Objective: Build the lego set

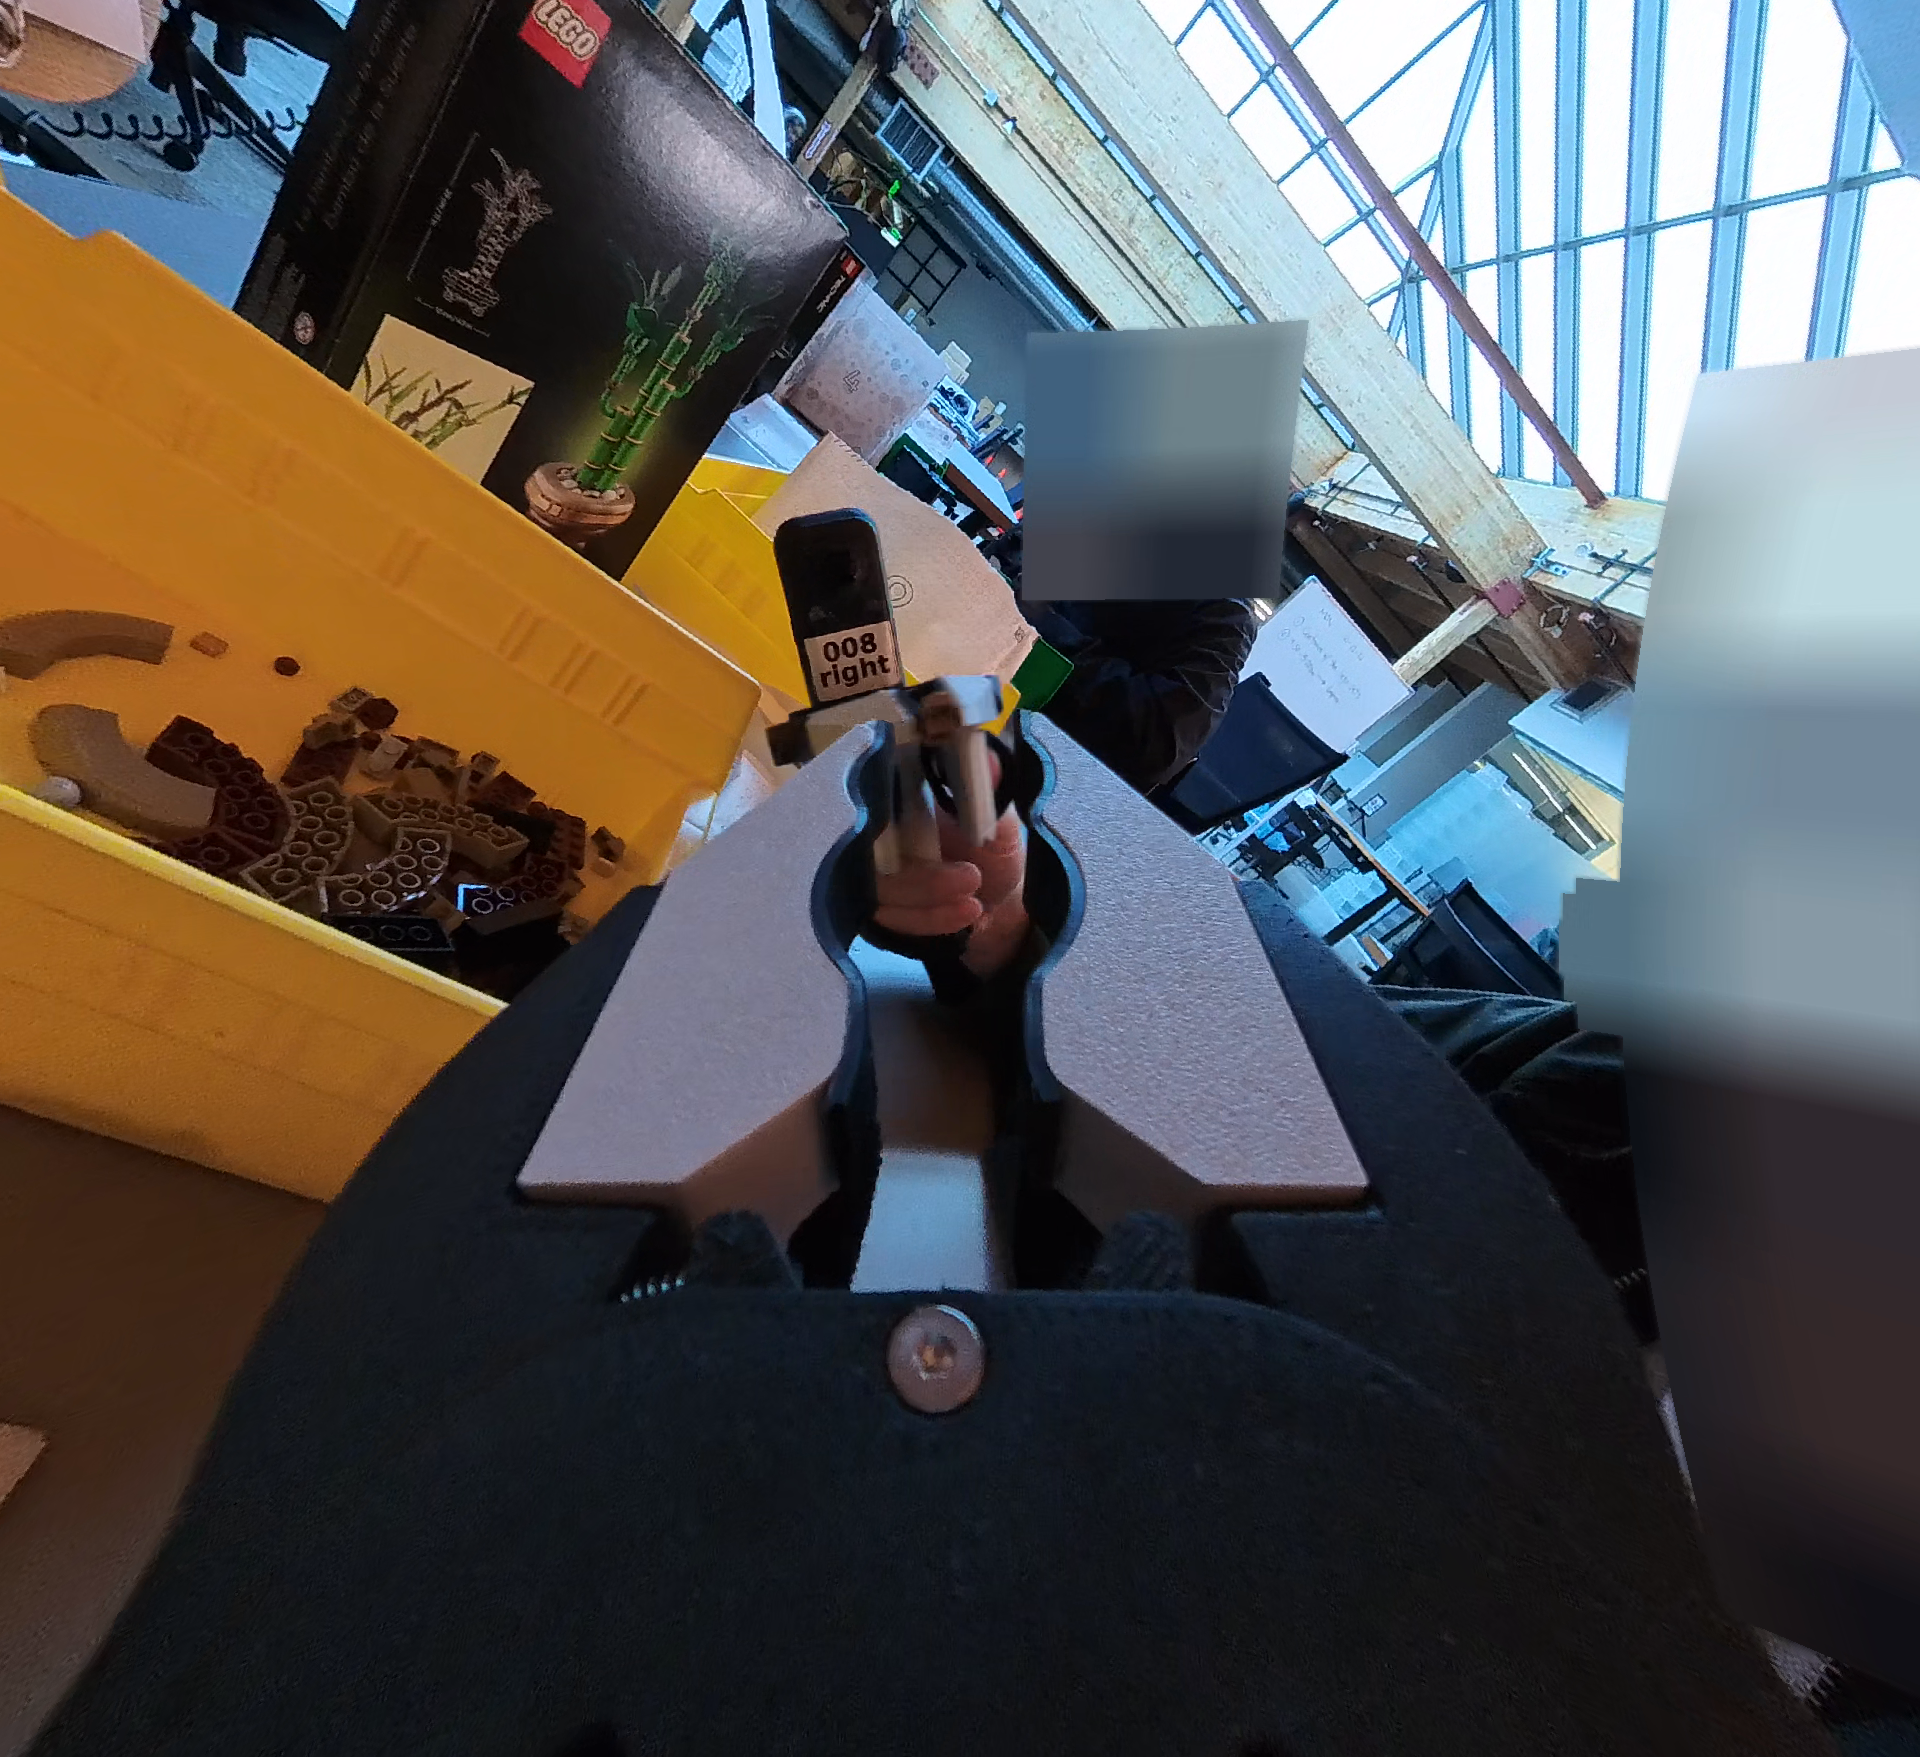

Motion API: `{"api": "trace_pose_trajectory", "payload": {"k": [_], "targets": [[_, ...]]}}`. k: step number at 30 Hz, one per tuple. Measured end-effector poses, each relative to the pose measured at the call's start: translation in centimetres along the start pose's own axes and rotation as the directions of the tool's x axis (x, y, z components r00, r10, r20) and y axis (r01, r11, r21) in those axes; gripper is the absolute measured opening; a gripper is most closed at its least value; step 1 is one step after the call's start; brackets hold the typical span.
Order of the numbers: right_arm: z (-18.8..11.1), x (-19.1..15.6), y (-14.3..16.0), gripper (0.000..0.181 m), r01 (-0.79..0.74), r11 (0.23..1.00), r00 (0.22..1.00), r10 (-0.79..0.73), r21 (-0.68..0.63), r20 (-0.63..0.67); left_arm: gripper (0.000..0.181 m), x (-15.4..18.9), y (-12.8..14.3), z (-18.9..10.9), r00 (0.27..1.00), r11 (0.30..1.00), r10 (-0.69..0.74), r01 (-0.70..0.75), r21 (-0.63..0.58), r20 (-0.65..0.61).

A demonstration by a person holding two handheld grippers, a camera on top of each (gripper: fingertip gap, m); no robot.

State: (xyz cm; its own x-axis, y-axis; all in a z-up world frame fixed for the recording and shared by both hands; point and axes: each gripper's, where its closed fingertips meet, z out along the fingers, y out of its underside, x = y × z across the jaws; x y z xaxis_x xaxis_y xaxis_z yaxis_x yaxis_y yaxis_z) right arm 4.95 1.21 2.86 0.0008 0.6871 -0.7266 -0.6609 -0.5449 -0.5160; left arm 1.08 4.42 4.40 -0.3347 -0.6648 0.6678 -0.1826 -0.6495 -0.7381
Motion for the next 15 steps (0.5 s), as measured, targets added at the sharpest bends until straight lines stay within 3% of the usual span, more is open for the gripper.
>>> {"api": "trace_pose_trajectory", "payload": {"k": [1, 3, 5, 7, 9, 12, 15], "targets": [[-0.3, 1.2, -0.1, 0.005, 0.012, 1.000, 0.997, -0.012, 0.004, -0.073, 0.020, 0.0, 0.0, 0.0, 1.000, 1.000, 0.002, -0.002, -0.002, 0.004], [-1.5, 4.6, -0.2, 0.005, 0.095, 0.995, 0.947, -0.100, -0.032, -0.306, 0.021, -0.2, 0.0, -0.1, 1.000, 1.000, 0.010, -0.010, -0.005, 0.016], [-4.1, 8.4, -0.7, 0.006, 0.242, 0.959, 0.759, -0.282, -0.147, -0.587, 0.020, -0.4, -0.1, -0.3, 0.999, 1.000, 0.020, -0.020, -0.010, 0.031], [-5.8, 9.6, -1.7, 0.011, 0.346, 0.899, 0.569, -0.429, -0.270, -0.701, 0.020, -0.6, -0.2, -0.6, 0.998, 0.999, 0.033, -0.032, -0.015, 0.047], [-6.5, 9.7, -2.3, 0.027, 0.378, 0.870, 0.479, -0.475, -0.316, -0.738, 0.021, -0.6, -0.5, -0.9, 0.997, 0.999, 0.047, -0.046, -0.016, 0.059], [-6.8, 9.3, -3.0, 0.030, 0.419, 0.862, 0.460, -0.472, -0.284, -0.752, 0.021, -0.4, -0.9, -1.6, 0.994, 0.997, 0.075, -0.073, -0.026, 0.080], [-4.9, 7.7, -2.6, 0.030, 0.473, 0.838, 0.539, -0.520, -0.273, -0.662, 0.020, -0.2, -0.2, -2.7, 0.983, 0.979, 0.145, -0.125, -0.160, 0.114]]}}
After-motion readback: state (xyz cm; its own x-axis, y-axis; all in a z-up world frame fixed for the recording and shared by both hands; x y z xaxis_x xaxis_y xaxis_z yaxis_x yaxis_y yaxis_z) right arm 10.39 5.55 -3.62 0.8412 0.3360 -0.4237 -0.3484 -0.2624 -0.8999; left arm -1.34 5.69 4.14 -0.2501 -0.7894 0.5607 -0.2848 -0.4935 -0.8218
